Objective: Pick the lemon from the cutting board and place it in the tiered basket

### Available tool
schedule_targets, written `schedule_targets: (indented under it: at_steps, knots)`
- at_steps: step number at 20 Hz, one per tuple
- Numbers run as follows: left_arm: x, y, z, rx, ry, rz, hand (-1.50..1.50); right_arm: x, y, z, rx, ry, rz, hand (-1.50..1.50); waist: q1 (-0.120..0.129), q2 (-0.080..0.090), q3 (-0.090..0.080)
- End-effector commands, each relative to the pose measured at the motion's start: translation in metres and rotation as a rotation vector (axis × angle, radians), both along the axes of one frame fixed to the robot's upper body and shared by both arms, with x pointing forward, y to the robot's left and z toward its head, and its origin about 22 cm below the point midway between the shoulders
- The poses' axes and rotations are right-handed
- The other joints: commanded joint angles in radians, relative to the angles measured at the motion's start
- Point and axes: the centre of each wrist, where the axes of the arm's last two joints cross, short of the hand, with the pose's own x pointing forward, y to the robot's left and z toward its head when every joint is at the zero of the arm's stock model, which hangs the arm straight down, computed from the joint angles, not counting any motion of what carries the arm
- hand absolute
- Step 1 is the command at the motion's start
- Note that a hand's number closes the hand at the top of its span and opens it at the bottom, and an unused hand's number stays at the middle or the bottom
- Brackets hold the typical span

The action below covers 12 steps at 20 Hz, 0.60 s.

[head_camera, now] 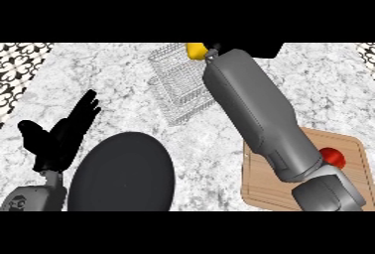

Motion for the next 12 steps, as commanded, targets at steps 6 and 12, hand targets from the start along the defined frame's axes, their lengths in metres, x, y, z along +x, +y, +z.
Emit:
schedule_targets:
  at_steps: [6,12]
  knots:
    - [-0.003,0.015,-0.003,-0.003,0.006,0.058,0.00,-0.006,-0.012,0.013,0.332,-0.298,-0.075,-1.50,-0.059,-0.016,0.001]
    - [-0.022,0.037,-0.011,0.019,0.034,0.096,0.00,-0.018,-0.051,0.009,0.335,-0.351,-0.183,-1.50,-0.107,-0.034,0.001]
